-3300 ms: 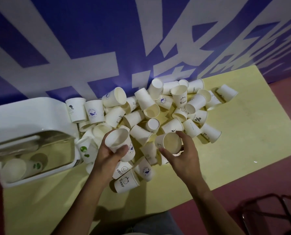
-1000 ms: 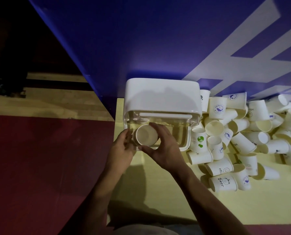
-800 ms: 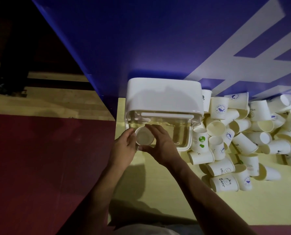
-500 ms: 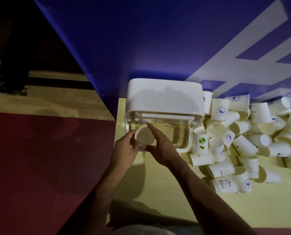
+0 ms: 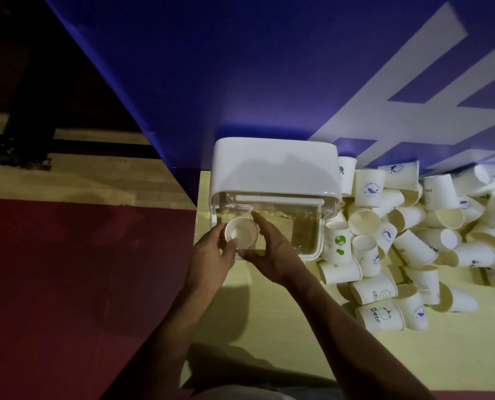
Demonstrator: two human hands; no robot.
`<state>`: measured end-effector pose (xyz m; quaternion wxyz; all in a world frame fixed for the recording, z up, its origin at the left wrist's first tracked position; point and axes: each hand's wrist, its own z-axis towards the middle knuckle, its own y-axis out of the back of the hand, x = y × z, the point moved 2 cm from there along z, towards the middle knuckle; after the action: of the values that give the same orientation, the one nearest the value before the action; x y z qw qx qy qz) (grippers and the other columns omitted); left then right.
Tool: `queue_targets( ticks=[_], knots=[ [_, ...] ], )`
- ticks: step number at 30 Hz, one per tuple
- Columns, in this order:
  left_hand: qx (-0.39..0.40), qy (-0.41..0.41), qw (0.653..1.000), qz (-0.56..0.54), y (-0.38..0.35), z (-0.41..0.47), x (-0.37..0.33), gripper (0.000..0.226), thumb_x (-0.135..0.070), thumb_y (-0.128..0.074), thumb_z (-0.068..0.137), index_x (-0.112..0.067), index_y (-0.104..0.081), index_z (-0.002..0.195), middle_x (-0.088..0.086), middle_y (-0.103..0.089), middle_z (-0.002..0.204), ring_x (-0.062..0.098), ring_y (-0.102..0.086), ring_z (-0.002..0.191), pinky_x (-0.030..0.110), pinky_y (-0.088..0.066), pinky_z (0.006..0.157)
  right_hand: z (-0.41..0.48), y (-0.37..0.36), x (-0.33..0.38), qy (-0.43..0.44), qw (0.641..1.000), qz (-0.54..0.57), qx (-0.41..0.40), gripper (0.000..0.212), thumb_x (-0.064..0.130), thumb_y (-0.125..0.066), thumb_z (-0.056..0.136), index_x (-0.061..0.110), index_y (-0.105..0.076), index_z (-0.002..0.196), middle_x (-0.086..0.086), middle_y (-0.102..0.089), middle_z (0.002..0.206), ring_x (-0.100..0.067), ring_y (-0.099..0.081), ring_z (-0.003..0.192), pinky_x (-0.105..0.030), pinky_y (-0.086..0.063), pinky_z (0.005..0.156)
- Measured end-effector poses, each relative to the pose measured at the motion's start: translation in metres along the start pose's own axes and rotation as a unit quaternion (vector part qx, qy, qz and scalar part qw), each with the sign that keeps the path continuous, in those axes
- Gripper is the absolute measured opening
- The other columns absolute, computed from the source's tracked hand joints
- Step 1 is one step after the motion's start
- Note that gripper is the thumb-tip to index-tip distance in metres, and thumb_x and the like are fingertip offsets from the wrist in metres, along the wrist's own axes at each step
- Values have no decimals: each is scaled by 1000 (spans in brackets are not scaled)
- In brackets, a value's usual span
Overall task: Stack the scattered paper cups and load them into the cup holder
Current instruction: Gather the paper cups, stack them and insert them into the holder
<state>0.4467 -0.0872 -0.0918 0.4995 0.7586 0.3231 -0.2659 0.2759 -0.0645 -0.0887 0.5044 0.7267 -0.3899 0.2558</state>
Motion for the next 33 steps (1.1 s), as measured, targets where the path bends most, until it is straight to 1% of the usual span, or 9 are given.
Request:
queue_targets(
  ticks=[2, 5, 8, 12, 16, 20, 24, 27, 33],
  knots=[
    [-50, -7, 999, 6, 6, -11, -8, 38, -37, -62, 98, -24, -61, 134, -4, -70, 117, 14, -66, 106, 29, -52, 83, -10, 7, -2, -15, 999, 12, -31, 89, 45, -78, 87, 22, -31, 158, -1, -46, 156, -18, -51, 134, -38, -47, 108],
    [-107, -51, 993, -7, 8, -35, -31, 38, -27, -66, 98, -16, -62, 134, 0, -68, 124, 12, -61, 109, 23, -45, 84, -35, 28, -14, -31, 996, 15, -88, 64, 44, -71, 93, 23, -47, 148, 5, -57, 144, -10, -61, 116, -28, -53, 94],
    [-76, -104, 991, -25, -10, -51, -56, 38, -28, -66, 96, -16, -63, 132, -2, -67, 125, 11, -62, 112, 22, -47, 89, -63, 54, -34, -53, 987, 48, -146, 47, 36, -72, 93, 25, -58, 137, 12, -65, 126, -3, -64, 104, -28, -55, 90],
    [12, -160, 987, -7, -54, -60, -99, 40, -37, -61, 98, -20, -60, 134, -4, -66, 129, 10, -61, 116, 25, -50, 95, -101, 98, -62, -89, 963, 98, -234, 30, 25, -72, 94, 27, -66, 123, 16, -70, 111, 0, -68, 91, -23, -56, 82],
    [85, -194, 977, -6, -106, -65, -143, 39, -44, -58, 97, -32, -55, 134, -10, -62, 130, 7, -59, 116, 28, -52, 92, -140, 143, -96, -104, 944, 98, -297, 24, 21, -69, 96, 25, -68, 119, 17, -72, 106, -1, -67, 89, -14, -51, 74],
    [104, -231, 967, 34, -155, -69, -181, 46, -40, -64, 94, -26, -54, 136, -8, -60, 134, 11, -57, 118, 33, -53, 93, -170, 179, -133, -143, 926, 124, -328, 21, 17, -69, 95, 24, -69, 115, 18, -71, 100, 4, -65, 89, -6, -46, 71],
    [127, -245, 959, 65, -204, -72, -220, 52, -40, -67, 93, -24, -52, 140, -5, -58, 136, 14, -56, 120, 25, -47, 87, -194, 211, -168, -160, 917, 133, -339, 23, 15, -68, 96, 22, -70, 118, 16, -72, 98, 5, -65, 90, -8, -49, 70],
    [132, -264, 952, 83, -241, -73, -246, 56, -41, -69, 90, -21, -51, 140, -1, -58, 132, 17, -57, 117, 28, -50, 85, -207, 235, -189, -169, 914, 152, -335, 22, 14, -66, 98, 22, -69, 118, 12, -72, 99, 2, -65, 88, -10, -50, 67],
    [136, -252, 949, 132, -314, -64, -298, 67, -51, -68, 90, -25, -43, 146, -2, -51, 146, 18, -52, 129, 27, -45, 90, -220, 288, -235, -170, 921, 131, -325, 24, 18, -66, 97, 24, -69, 120, 14, -73, 101, 0, -66, 88, -10, -49, 72]
  ],
)
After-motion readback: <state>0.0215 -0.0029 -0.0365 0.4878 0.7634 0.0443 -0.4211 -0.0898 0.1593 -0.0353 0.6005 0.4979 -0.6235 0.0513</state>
